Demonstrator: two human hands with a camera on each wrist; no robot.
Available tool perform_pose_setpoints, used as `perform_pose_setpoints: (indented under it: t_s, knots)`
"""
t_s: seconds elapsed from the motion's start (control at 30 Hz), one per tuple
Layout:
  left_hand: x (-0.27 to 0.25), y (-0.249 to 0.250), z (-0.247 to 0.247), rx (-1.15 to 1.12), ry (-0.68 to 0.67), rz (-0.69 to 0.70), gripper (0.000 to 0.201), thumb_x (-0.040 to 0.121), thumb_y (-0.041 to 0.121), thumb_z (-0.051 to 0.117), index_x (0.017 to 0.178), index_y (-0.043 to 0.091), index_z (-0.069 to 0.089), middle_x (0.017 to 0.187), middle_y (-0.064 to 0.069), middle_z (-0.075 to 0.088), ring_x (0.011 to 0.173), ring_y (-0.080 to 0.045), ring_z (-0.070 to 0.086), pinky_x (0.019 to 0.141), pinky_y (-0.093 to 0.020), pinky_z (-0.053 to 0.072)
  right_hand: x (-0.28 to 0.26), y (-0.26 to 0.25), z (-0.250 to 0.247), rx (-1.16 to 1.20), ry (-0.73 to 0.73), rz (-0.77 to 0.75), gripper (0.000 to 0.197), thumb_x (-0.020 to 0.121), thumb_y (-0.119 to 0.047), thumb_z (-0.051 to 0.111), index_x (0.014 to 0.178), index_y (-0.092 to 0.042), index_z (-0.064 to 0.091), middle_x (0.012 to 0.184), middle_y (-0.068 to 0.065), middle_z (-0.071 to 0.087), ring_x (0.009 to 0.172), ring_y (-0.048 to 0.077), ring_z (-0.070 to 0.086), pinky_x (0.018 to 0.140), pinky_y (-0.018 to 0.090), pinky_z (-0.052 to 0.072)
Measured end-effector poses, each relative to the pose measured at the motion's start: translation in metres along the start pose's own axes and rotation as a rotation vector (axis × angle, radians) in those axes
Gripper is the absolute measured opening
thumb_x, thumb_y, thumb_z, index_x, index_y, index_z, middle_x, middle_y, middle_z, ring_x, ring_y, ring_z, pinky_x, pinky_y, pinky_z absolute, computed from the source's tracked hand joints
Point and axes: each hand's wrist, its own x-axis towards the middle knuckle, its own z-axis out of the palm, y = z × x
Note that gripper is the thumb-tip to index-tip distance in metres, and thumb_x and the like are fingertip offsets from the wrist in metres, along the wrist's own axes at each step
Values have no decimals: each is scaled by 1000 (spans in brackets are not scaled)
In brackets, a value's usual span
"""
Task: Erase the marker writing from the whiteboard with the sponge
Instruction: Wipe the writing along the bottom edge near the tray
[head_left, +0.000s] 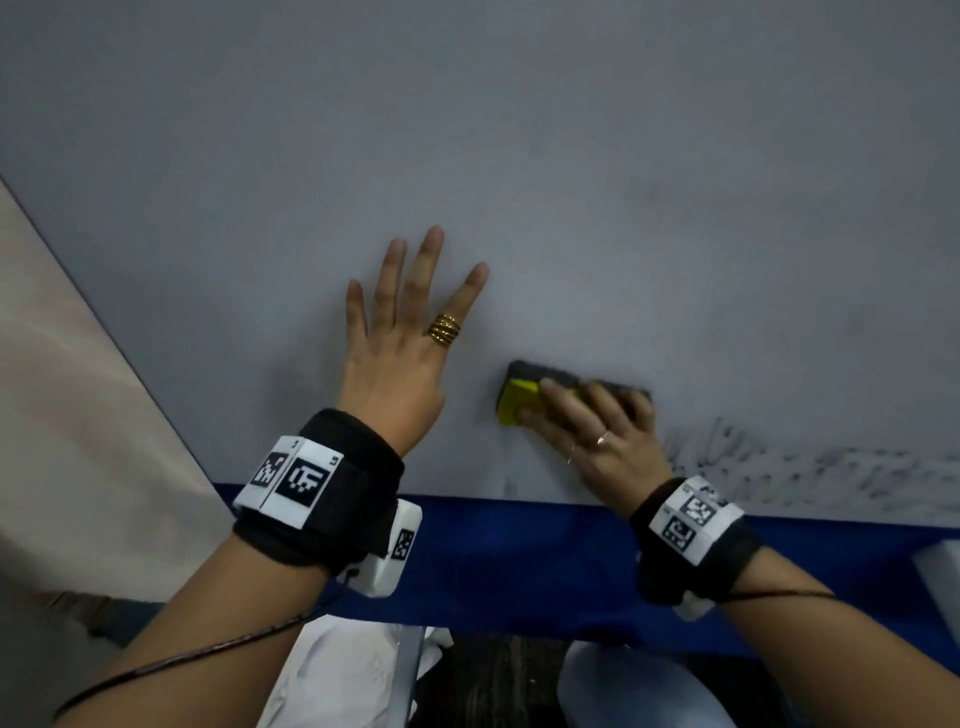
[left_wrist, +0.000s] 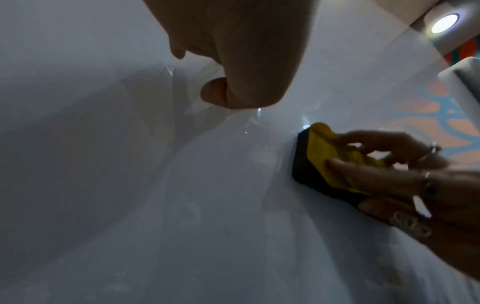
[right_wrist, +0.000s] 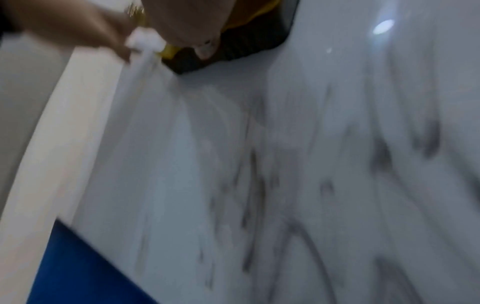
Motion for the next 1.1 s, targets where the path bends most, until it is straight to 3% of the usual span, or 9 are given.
perform_pose_setpoints:
  t_s: [0.17, 0.23, 0.33, 0.47, 0.67, 0.77, 0.87, 1.03, 1.1]
  knots:
    - [0, 2, 1, 41, -22, -7, 113, 58, -16, 55, 149, 34, 10, 156, -1, -2, 143, -30, -3, 106, -65, 13, 6, 25, -18, 67, 3, 36, 44, 91, -4, 47, 121, -32, 63, 138, -5, 48, 115, 23, 51, 90, 39, 36]
    - [1, 1, -1, 63, -31, -6, 114, 58, -15, 56, 148, 35, 8, 156, 0, -3, 143, -30, -1, 105, -67, 16, -27, 11, -7, 94, -93, -52, 42, 95, -8, 40, 122, -31, 62, 139, -7, 48, 116, 23, 50, 88, 38, 37]
    - [1, 0, -1, 79, -52, 5, 113, 59, -14, 56, 148, 35, 6, 156, -1, -4, 143, -31, -1, 103, -68, 19, -82, -9, 14, 93, -282, -223, 38, 91, -17, 55, 127, -28, 57, 145, -8, 38, 120, 23, 45, 91, 41, 37]
    - [4, 2, -1, 87, -102, -8, 113, 62, -13, 54, 148, 35, 0, 155, -1, -11, 143, -31, -8, 105, -67, 17, -86, -17, 22, 150, -246, -222, 33, 96, -13, 46, 124, -27, 56, 140, -7, 41, 111, 22, 49, 87, 38, 36]
    - [3, 8, 4, 38, -93, -50, 109, 65, -16, 49, 149, 34, 0, 155, -2, -13, 143, -32, -12, 107, -66, 12, -61, -20, 29, 216, -198, -271, 26, 86, -23, 60, 108, -18, 72, 108, -7, 46, 83, 18, 49, 73, 31, 37]
    - [2, 11, -1, 5, -149, -74, 110, 66, -16, 47, 148, 36, -4, 155, 1, -17, 143, -31, -15, 108, -65, 10, -55, -33, 26, 199, -352, -339, 24, 72, -24, 75, 95, -19, 76, 91, -12, 62, 78, 19, 38, 68, 31, 30]
    - [0, 10, -10, 29, -237, -79, 110, 71, -11, 45, 146, 38, -17, 153, 4, -29, 143, -28, -21, 111, -61, 6, -53, -38, 12, 151, -579, -400, 25, 53, -28, 86, 76, -22, 77, 68, -15, 66, 78, 19, 35, 64, 31, 34]
    - [-7, 7, -18, 77, -359, -65, 105, 77, -9, 41, 134, 38, -34, 141, 5, -46, 140, -27, -30, 113, -59, 0, -47, -14, -8, 154, -531, -321, 25, 52, -26, 82, 77, -26, 77, 92, -15, 72, 80, 19, 36, 66, 30, 27]
    - [-8, 8, -18, 77, -388, -64, 105, 78, -9, 40, 132, 38, -36, 139, 5, -49, 138, -28, -33, 112, -60, -2, -31, -9, -10, 183, -515, -269, 25, 51, -24, 77, 76, -30, 76, 104, -16, 70, 79, 19, 36, 67, 29, 31]
